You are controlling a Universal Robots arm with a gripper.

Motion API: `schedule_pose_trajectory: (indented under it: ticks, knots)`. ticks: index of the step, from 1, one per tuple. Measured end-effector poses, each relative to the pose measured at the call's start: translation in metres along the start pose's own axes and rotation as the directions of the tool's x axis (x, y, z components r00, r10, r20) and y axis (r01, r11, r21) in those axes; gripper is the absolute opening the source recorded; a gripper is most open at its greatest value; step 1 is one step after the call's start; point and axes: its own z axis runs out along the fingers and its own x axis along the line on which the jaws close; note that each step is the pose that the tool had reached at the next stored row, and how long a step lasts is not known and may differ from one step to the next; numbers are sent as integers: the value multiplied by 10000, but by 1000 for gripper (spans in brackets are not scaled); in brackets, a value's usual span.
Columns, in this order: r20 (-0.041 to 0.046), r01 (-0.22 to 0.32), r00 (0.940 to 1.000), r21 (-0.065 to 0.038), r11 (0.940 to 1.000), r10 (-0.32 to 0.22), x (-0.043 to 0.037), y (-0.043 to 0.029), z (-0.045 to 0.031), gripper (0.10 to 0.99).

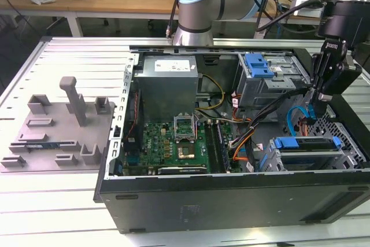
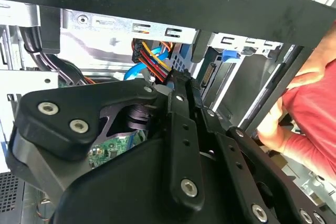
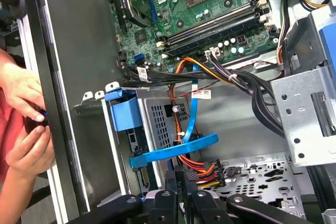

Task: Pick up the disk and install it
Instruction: 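Insert the first disk wire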

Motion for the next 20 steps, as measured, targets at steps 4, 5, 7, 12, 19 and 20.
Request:
schedule_pose_trajectory:
  ticks: [4,5,7,12,19,20]
  knots:
    - [3,101,9999,47,9999,-101,-1,-3,0,165]
    - [8,199,9998,93,9998,-199,-2,-3,2,165]
    - [3,605,9982,287,9978,-606,-2,-6,0,165]
    - [92,903,9958,399,9951,-907,13,37,-2,165]
    - [519,931,9941,332,9951,-948,212,25,-149,165]
    - [630,941,9934,316,9951,-960,239,22,-136,165]
